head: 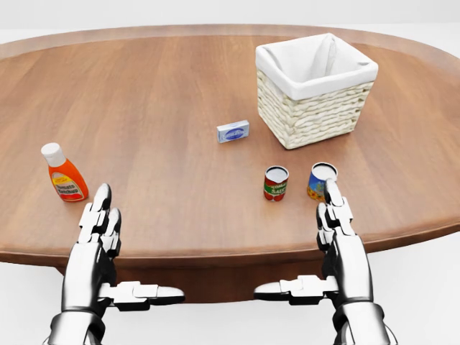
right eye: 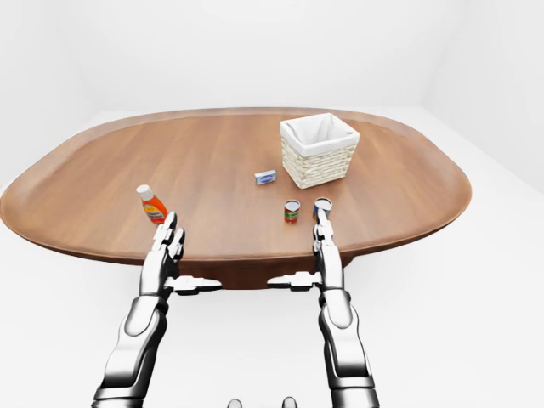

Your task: Pick up the tomato sauce, and put it in the basket.

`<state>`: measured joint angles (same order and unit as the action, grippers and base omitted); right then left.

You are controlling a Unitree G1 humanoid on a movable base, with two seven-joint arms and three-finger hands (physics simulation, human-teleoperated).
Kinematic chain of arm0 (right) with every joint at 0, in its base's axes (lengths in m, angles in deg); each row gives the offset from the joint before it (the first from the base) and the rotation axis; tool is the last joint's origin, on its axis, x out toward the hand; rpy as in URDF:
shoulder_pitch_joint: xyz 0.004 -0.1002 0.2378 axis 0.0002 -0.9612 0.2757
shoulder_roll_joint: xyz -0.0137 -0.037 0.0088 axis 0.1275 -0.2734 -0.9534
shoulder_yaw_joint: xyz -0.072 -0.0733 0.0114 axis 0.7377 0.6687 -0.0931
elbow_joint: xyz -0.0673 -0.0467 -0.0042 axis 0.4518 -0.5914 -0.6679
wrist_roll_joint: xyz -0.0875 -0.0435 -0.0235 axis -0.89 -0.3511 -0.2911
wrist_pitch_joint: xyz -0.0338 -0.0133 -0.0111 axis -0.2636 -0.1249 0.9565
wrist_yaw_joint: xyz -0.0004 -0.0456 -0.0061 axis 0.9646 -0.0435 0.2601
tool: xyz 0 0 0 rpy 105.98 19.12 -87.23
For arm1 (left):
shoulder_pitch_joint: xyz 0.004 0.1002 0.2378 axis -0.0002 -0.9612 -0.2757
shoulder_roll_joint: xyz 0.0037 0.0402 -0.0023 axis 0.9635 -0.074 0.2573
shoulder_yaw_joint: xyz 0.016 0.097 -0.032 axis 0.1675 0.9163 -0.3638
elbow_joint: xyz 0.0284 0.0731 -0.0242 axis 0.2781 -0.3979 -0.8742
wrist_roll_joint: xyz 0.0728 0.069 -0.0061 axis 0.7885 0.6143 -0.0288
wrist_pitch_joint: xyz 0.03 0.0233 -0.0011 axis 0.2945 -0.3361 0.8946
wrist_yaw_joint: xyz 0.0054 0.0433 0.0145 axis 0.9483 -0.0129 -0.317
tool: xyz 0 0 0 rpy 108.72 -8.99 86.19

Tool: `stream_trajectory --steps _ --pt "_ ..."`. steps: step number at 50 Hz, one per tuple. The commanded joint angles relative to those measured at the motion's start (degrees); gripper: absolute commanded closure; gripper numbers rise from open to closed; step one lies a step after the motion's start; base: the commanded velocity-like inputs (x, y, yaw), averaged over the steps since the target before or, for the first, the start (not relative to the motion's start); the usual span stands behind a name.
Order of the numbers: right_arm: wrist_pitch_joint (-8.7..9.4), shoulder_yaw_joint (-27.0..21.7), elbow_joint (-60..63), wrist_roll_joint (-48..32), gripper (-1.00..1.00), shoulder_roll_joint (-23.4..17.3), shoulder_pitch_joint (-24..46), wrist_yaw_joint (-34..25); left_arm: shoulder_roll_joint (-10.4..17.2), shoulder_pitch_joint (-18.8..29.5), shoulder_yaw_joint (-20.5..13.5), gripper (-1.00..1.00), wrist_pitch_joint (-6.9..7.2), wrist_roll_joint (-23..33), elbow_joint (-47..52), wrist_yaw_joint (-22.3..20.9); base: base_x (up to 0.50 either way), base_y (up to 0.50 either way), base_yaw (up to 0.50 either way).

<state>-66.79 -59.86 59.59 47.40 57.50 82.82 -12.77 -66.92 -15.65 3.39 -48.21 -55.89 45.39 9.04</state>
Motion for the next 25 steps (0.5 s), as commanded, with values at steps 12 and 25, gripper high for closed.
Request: stream_trajectory --steps 12,25 --pt "0.70 -1.71 1.67 1.12 -1.00 -0.70 -0.47 -1.08 0.69 0.19 -1.47 -1.00 0.40 -0.67 0.49 -1.28 0.00 0.00 0.00" --pt "5.03 -5.61 38.72 3.11 -1.00 -0.47 -8.71 -0.21 0.38 -3.61 -4.20 -1.00 4.71 -6.83 26.38 -1.30 0.00 0.00 0.00"
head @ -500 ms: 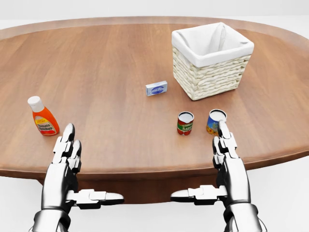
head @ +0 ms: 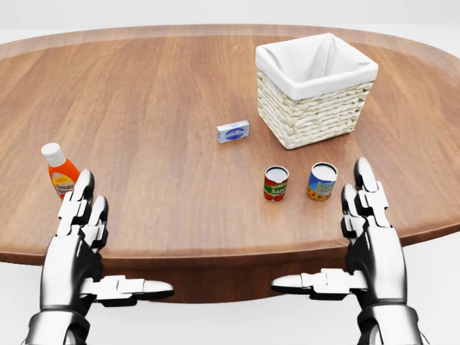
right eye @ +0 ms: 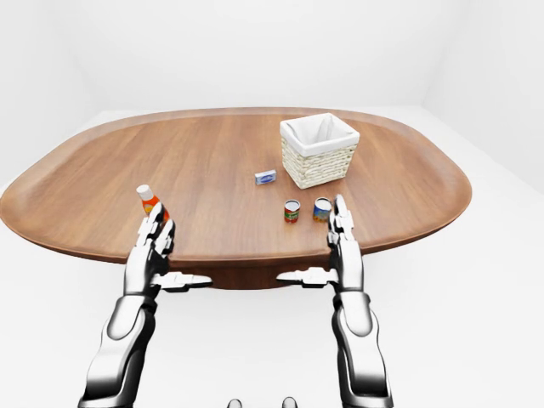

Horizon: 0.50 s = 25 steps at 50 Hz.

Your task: Pick up the tomato sauce, and put it in the basket.

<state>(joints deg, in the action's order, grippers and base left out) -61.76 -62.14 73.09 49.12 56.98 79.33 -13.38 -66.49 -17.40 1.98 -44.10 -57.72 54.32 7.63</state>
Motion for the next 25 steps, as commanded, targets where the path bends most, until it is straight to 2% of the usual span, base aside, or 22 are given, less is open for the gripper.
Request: stream_trajectory --steps 1,4,6,8,10,13,15,17,20,25 --pt "0.00 -3.96 27.70 1.43 -1.00 0.15 -5.48 0.11 0.07 -1.76 -3.27 -1.00 0.59 -5.56 19.21 0.33 0.00 0.00 0.00" --pt "0.00 -8.85 40.34 2.89 -1.00 0.26 -6.03 -0.30 0.06 -0.65 -7.23 -1.00 0.59 -10.97 27.60 2.09 0.00 0.00 0.00" --pt "0.00 -11.84 44.53 3.99 -1.00 0.82 -5.62 -1.21 -0.12 -0.11 -9.01 -1.00 0.59 -13.61 29.67 3.25 0.00 0.00 0.00" --pt "0.00 -14.81 46.54 5.85 -1.00 -0.07 -5.66 -0.80 0.00 0.86 -11.51 -1.00 0.59 -16.30 31.09 6.16 0.00 0.00 0.00" --pt "0.00 -16.72 46.68 11.12 -1.00 -4.47 -6.99 3.36 0.77 1.75 -13.22 -1.00 0.59 -18.55 31.10 8.50 0.00 0.00 0.00" --pt "0.00 -18.34 46.68 22.60 -1.00 -15.15 -11.57 13.76 1.93 2.77 -15.27 -1.00 0.59 -21.02 31.16 11.58 0.00 0.00 0.00" --pt "0.00 -21.29 46.67 30.68 -1.00 -23.82 -15.91 21.14 3.08 4.28 -18.26 -1.00 0.59 -24.45 31.16 14.26 0.00 0.00 0.00" --pt "0.00 -23.23 46.68 34.89 -1.00 -29.89 -19.67 26.29 4.44 4.84 -19.44 -1.00 0.59 -25.85 31.49 16.35 0.00 0.00 0.00" --pt "0.00 -25.21 46.69 38.39 -1.00 -33.22 -22.68 28.58 5.60 5.04 -20.19 -1.00 0.59 -27.55 31.90 17.83 0.00 0.00 0.00" --pt "0.00 -25.51 46.69 39.10 -1.00 -34.88 -23.95 29.93 6.29 5.04 -20.53 -1.00 0.59 -28.60 32.38 18.73 0.00 0.00 0.00"
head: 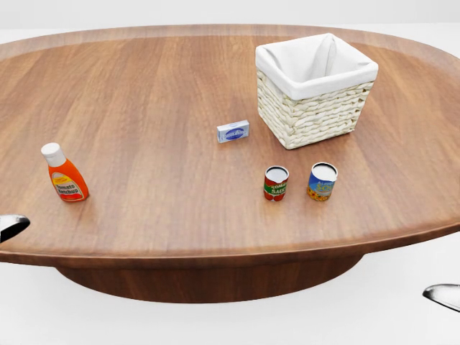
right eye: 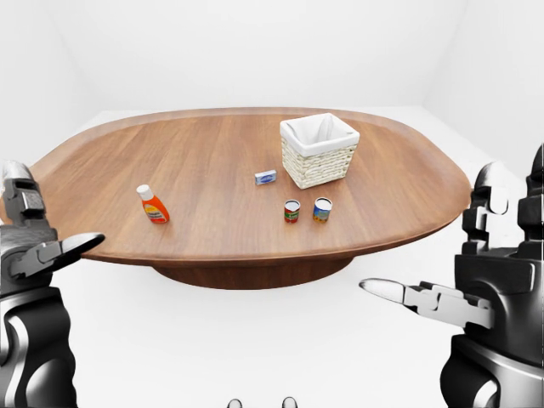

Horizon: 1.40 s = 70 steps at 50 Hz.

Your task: Pick up the tomato sauce, and put it in the basket.

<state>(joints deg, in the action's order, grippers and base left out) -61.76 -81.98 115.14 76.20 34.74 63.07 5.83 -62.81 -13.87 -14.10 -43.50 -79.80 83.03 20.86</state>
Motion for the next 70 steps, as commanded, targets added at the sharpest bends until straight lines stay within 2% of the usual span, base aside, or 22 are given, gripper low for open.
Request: stream_trajectory --steps 1,8,18,38,54,63,70 --pt "0.00 -5.42 4.63 11.76 -1.00 -12.58 -7.67 10.77 2.71 1.49 -4.49 -1.00 0.00 -6.79 4.04 5.79 0.00 0.00 0.00" --pt "0.00 -4.07 4.63 11.29 -1.00 -12.97 -7.01 11.03 2.73 1.37 -4.26 -1.00 0.00 -6.73 3.86 5.92 0.00 0.00 0.00" --pt "0.00 -3.68 4.63 10.66 -1.00 -10.82 -5.97 9.11 2.45 1.29 -3.99 -1.00 0.00 -6.54 3.72 5.88 0.00 -0.10 0.00" --pt "0.00 -3.80 4.63 12.64 -1.00 -13.88 -7.58 10.94 2.32 1.05 -3.74 -1.00 0.00 -6.09 3.50 5.48 0.00 -0.27 0.00" --pt "0.00 -3.18 4.63 12.45 -1.00 -14.56 -7.63 11.62 2.22 0.80 -3.76 -1.00 0.00 -6.28 3.93 5.21 0.00 -0.27 0.00" --pt "0.00 -4.06 4.63 13.38 -1.00 -15.16 -8.23 11.47 1.65 0.55 -2.50 -1.00 0.00 -4.13 2.31 4.27 0.00 -0.27 0.00" --pt "-0.08 -3.98 4.64 13.49 -1.00 -15.53 -8.41 11.74 1.58 0.54 -2.75 -1.00 0.00 -4.23 2.49 4.24 0.00 -0.27 0.00"
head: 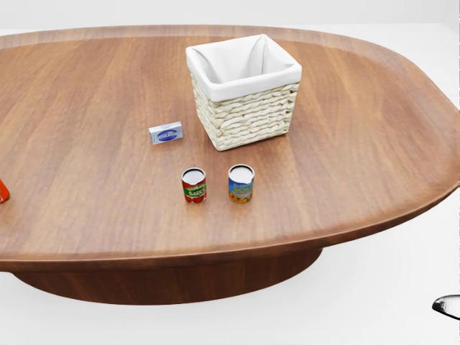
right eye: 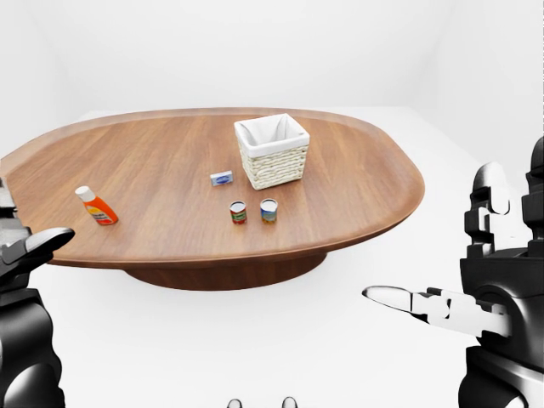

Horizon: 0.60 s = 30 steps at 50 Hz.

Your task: Pick up the tomato sauce, and put it in the basket.

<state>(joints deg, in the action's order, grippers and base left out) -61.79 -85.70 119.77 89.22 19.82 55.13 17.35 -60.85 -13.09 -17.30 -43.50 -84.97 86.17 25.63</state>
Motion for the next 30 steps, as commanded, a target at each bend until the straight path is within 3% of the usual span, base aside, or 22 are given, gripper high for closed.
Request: stream_trajectory --steps 1,30 --pt "-0.15 -0.40 0.01 0.62 -1.00 -0.81 -0.61 0.31 -0.39 -0.27 0.60 -1.00 0.00 1.04 -0.38 -0.41 0.00 -0.27 0.00" --pt "0.03 0.49 0.01 -1.48 -1.00 1.14 -0.65 -1.12 -0.58 -0.34 0.63 -1.00 0.00 1.36 -0.68 -0.64 0.00 -0.27 0.00"
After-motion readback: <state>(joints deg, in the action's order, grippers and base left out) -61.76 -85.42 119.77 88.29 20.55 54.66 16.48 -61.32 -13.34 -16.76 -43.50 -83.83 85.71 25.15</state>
